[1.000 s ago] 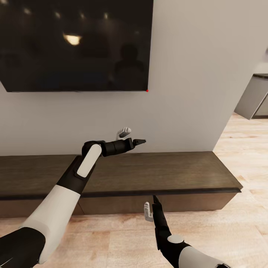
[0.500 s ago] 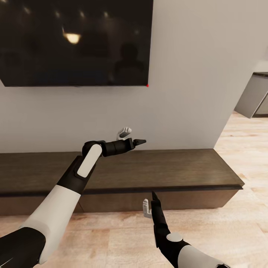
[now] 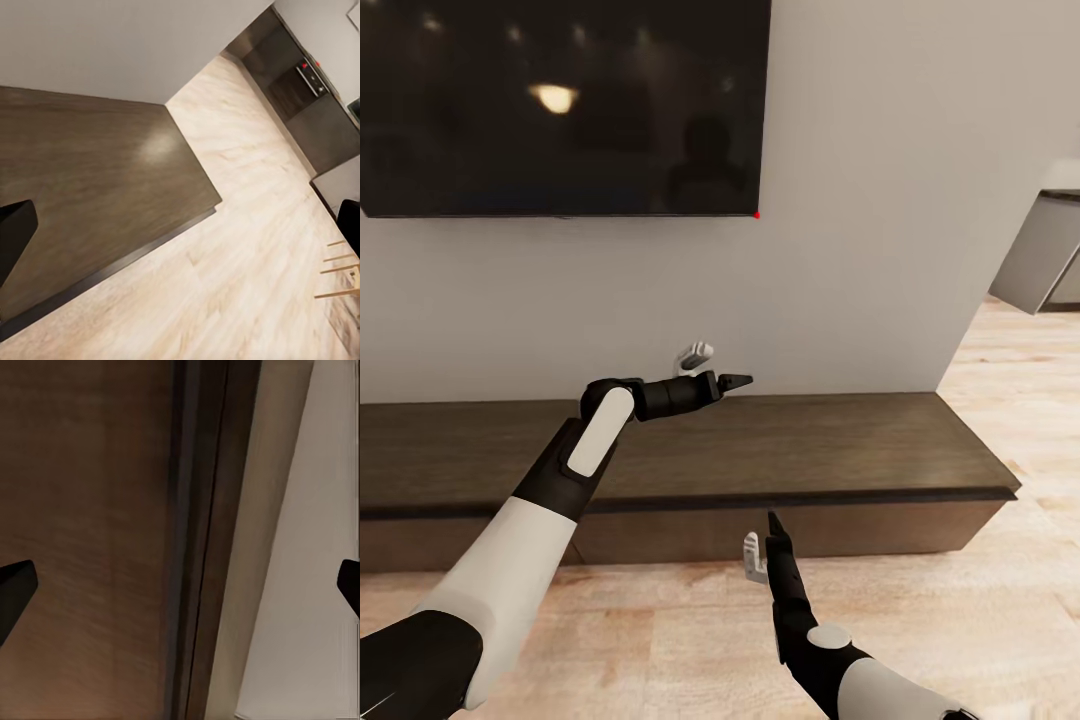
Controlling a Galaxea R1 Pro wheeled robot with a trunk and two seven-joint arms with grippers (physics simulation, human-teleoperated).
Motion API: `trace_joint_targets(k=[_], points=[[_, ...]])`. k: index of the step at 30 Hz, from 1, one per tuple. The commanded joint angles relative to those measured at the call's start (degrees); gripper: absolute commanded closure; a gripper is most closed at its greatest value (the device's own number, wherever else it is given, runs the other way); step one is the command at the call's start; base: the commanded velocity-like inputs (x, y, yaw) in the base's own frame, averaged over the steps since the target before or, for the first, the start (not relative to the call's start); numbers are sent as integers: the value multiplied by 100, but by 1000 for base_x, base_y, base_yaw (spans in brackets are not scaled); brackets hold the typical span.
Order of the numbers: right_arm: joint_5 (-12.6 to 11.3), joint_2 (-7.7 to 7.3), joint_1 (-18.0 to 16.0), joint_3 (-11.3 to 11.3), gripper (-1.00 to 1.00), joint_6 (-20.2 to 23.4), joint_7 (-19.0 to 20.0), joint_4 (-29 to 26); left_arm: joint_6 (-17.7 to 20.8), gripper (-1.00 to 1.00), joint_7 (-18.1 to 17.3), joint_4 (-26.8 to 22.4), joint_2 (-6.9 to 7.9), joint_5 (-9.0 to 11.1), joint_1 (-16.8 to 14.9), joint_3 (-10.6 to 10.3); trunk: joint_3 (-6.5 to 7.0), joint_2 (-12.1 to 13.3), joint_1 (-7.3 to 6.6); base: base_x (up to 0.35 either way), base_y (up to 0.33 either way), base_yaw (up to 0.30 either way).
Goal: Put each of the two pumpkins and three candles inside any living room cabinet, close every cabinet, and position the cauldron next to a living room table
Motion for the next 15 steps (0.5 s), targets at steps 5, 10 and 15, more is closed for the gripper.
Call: trace_joint_targets(k=[5, 10, 15], points=[[0, 0, 0, -1, -100, 0, -196, -61, 5, -100, 1, 0, 0, 2, 0, 0, -90, -202, 110, 0, 0, 0], [-8, 21, 0, -8, -100, 19, -315, -111, 6, -100, -2, 0, 0, 2, 0, 0, -180, -403, 220, 0, 0, 0], [-9, 38, 0, -9, -100, 46, -484, -120, 6, -100, -1, 0, -7, 2, 0, 0, -270, -603, 330, 0, 0, 0]])
